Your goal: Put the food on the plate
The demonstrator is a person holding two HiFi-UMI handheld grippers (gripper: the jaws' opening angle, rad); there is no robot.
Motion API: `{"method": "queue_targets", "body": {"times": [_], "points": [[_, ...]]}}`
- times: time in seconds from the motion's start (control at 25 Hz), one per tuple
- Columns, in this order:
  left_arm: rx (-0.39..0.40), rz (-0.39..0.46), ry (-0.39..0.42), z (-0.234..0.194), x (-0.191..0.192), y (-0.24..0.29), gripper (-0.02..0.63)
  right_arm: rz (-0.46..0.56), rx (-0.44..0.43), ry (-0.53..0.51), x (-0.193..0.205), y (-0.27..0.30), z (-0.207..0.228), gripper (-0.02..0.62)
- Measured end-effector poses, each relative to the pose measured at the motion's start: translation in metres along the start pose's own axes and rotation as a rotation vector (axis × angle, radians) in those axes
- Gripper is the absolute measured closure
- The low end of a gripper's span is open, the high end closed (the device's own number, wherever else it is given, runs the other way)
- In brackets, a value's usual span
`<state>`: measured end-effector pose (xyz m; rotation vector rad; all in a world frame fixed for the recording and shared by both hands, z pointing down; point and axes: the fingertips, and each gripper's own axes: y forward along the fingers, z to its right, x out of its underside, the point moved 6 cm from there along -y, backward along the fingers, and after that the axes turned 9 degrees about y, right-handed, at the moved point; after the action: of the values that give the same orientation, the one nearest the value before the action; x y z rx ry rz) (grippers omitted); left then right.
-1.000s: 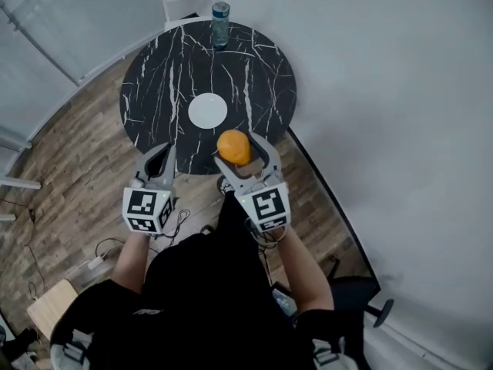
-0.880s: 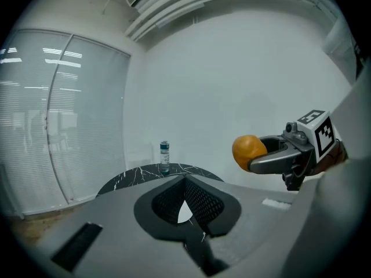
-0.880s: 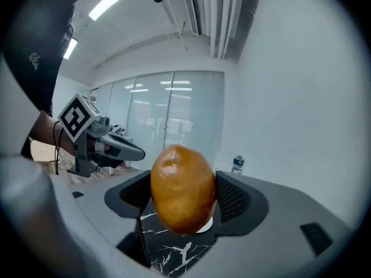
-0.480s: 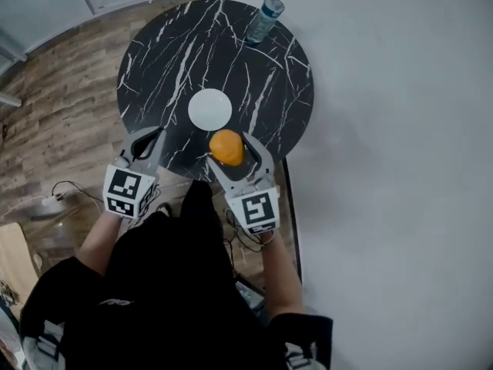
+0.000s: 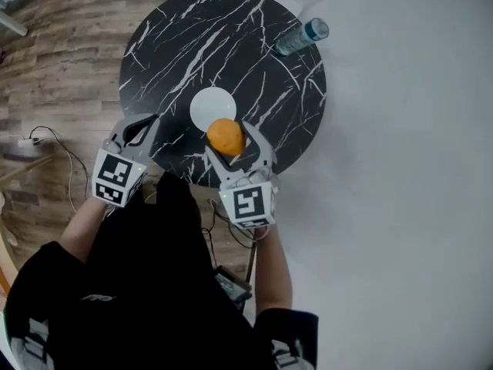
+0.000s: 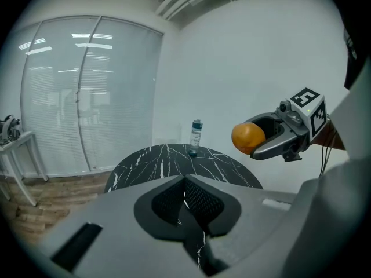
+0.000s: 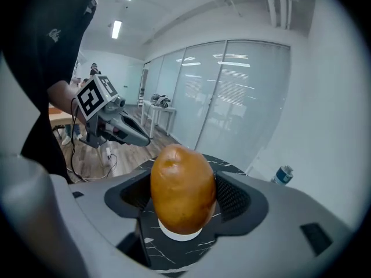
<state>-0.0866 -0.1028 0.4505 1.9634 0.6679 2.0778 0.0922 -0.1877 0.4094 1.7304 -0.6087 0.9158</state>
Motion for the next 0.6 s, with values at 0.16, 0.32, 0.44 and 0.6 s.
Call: {"method": "queue_targets", "body": {"times": [0.16, 0.32, 0.44, 0.6], "points": [[-0.054, -0.008, -0.043, -0.011, 0.008, 0.002, 0.606, -0.066, -0.068, -0.106, -0.001, 0.022, 0.014, 0.264], [-0.117, -0.023, -0.100, -0.023, 0.020, 0.003, 0.606, -0.135, -0.139, -0.206, -0.006, 0.047, 0.023, 0.264], [-0.148, -0.040, -0.136, -0.026, 0.032, 0.005, 0.606, -0.208, -0.197, -0.295, -0.003, 0.061, 0.024, 0.264], [-0.177, -0.053, -0.175, -0.028, 0.045, 0.014, 0.606, -0.287, -0.276, -0.393, 0.006, 0.080, 0.023, 0.264]]}}
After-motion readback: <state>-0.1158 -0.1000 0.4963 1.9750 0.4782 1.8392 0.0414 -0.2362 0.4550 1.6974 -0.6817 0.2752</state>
